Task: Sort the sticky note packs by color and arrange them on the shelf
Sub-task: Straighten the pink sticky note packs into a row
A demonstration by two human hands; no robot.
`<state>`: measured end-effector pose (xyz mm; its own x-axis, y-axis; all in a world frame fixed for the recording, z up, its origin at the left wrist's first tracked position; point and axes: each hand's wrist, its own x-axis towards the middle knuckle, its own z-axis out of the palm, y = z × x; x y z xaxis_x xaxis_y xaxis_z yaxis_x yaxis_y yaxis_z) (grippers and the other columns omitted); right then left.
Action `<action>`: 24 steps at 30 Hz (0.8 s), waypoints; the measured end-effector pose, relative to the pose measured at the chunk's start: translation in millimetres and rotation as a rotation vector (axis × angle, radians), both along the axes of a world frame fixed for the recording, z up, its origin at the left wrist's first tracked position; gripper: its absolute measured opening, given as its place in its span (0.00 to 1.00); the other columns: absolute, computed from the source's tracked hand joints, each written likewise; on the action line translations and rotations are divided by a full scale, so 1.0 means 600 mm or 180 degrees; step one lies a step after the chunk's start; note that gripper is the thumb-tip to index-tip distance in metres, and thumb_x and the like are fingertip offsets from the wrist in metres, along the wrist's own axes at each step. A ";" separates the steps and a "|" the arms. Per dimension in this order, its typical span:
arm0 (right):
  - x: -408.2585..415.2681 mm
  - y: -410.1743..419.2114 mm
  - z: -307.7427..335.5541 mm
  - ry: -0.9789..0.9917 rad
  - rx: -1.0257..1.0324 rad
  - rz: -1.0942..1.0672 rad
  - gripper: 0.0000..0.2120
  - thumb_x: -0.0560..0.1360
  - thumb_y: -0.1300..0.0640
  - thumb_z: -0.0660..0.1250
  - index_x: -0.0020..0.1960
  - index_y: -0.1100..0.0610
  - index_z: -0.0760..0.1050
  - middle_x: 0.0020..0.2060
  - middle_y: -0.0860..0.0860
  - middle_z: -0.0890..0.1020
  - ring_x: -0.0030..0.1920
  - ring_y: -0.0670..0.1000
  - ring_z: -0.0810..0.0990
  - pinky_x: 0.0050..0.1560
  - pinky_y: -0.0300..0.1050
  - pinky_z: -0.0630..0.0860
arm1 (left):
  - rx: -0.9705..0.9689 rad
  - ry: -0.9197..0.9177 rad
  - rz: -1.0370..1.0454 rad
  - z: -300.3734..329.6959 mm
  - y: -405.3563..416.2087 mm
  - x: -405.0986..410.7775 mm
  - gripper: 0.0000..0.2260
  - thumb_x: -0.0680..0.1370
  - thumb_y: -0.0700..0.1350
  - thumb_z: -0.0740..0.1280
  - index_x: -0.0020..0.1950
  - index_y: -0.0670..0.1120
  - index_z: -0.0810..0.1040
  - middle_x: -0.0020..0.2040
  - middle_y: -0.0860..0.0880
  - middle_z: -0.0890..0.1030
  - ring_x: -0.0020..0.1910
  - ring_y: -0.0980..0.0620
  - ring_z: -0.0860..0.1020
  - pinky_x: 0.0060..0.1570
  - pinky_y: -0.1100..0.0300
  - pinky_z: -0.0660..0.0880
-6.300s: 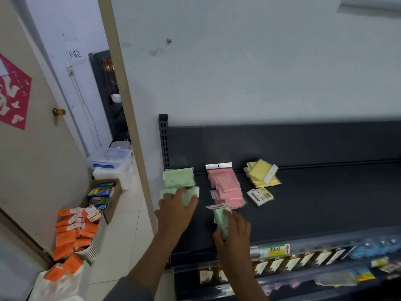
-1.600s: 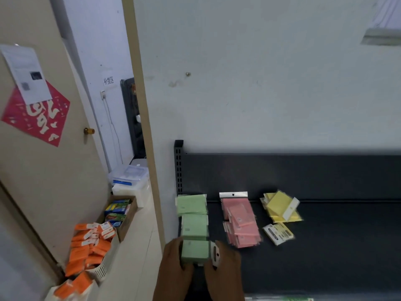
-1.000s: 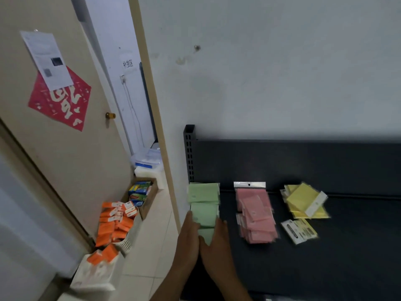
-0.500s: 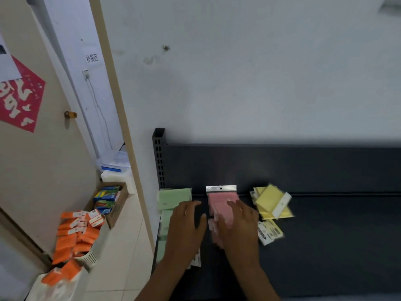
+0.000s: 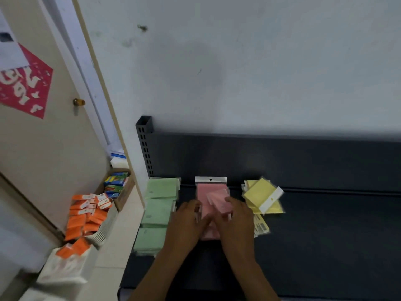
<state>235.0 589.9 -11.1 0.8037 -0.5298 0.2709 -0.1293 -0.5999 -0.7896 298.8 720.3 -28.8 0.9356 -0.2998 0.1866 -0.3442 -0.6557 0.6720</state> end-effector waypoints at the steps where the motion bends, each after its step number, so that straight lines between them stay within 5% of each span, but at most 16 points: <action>1: -0.006 -0.002 0.001 -0.0027 0.0079 0.0002 0.22 0.74 0.54 0.74 0.66 0.50 0.73 0.61 0.47 0.74 0.62 0.48 0.71 0.63 0.45 0.72 | 0.0034 0.0028 0.0026 0.001 -0.002 -0.002 0.16 0.74 0.60 0.71 0.58 0.54 0.76 0.50 0.54 0.78 0.46 0.54 0.77 0.48 0.54 0.77; 5: -0.034 -0.003 -0.002 -0.0106 0.0201 0.0009 0.23 0.74 0.56 0.74 0.66 0.50 0.72 0.61 0.47 0.72 0.61 0.47 0.72 0.61 0.44 0.74 | -0.0186 0.0271 0.0190 0.008 -0.008 -0.005 0.17 0.74 0.51 0.75 0.62 0.53 0.76 0.53 0.52 0.79 0.48 0.54 0.78 0.51 0.56 0.77; 9: -0.055 -0.003 -0.010 -0.0133 0.0364 0.0069 0.22 0.75 0.57 0.73 0.66 0.49 0.71 0.62 0.46 0.68 0.58 0.43 0.71 0.56 0.32 0.70 | -0.0590 0.0594 0.0220 0.016 -0.008 -0.011 0.20 0.75 0.42 0.74 0.65 0.51 0.75 0.53 0.53 0.80 0.44 0.60 0.79 0.41 0.72 0.74; 13: -0.068 -0.011 -0.011 -0.0256 0.0567 -0.0039 0.19 0.75 0.58 0.73 0.62 0.48 0.72 0.61 0.45 0.67 0.54 0.34 0.70 0.51 0.20 0.66 | -0.0794 0.0861 0.0133 0.019 0.008 -0.015 0.26 0.75 0.39 0.73 0.70 0.54 0.71 0.57 0.53 0.82 0.51 0.57 0.81 0.52 0.58 0.80; 17: -0.077 -0.018 -0.015 -0.0457 0.0873 -0.0109 0.17 0.75 0.56 0.73 0.62 0.50 0.74 0.61 0.42 0.67 0.60 0.38 0.71 0.62 0.37 0.73 | -0.0701 0.0894 0.0065 0.017 0.029 -0.022 0.25 0.76 0.38 0.71 0.71 0.54 0.72 0.61 0.53 0.79 0.59 0.53 0.78 0.60 0.54 0.77; 19: -0.081 -0.019 -0.015 -0.0541 0.0973 -0.0192 0.18 0.75 0.56 0.74 0.64 0.53 0.76 0.60 0.41 0.68 0.62 0.39 0.73 0.62 0.36 0.73 | -0.0678 0.0911 0.0098 0.014 0.043 -0.026 0.26 0.77 0.40 0.71 0.72 0.57 0.71 0.63 0.52 0.77 0.59 0.52 0.78 0.61 0.48 0.77; 21: -0.088 -0.022 -0.014 -0.0661 0.1006 -0.0277 0.17 0.75 0.59 0.74 0.63 0.53 0.77 0.60 0.42 0.70 0.61 0.35 0.72 0.58 0.26 0.71 | -0.0714 0.0948 0.0145 0.015 0.061 -0.036 0.26 0.77 0.42 0.71 0.72 0.60 0.69 0.63 0.52 0.76 0.58 0.51 0.79 0.56 0.47 0.80; 24: -0.096 -0.029 -0.013 -0.0805 0.1045 -0.0323 0.17 0.74 0.61 0.74 0.62 0.54 0.78 0.59 0.43 0.71 0.61 0.37 0.74 0.58 0.34 0.76 | -0.0989 0.1131 0.0118 0.017 0.093 -0.069 0.25 0.79 0.39 0.70 0.70 0.60 0.69 0.60 0.52 0.77 0.50 0.50 0.82 0.42 0.56 0.82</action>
<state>177.3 572.5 -18.9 0.6729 -0.6938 0.2564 0.0474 -0.3054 -0.9510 257.3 776.1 -18.5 0.9668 -0.2455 -0.0713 -0.0376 -0.4125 0.9102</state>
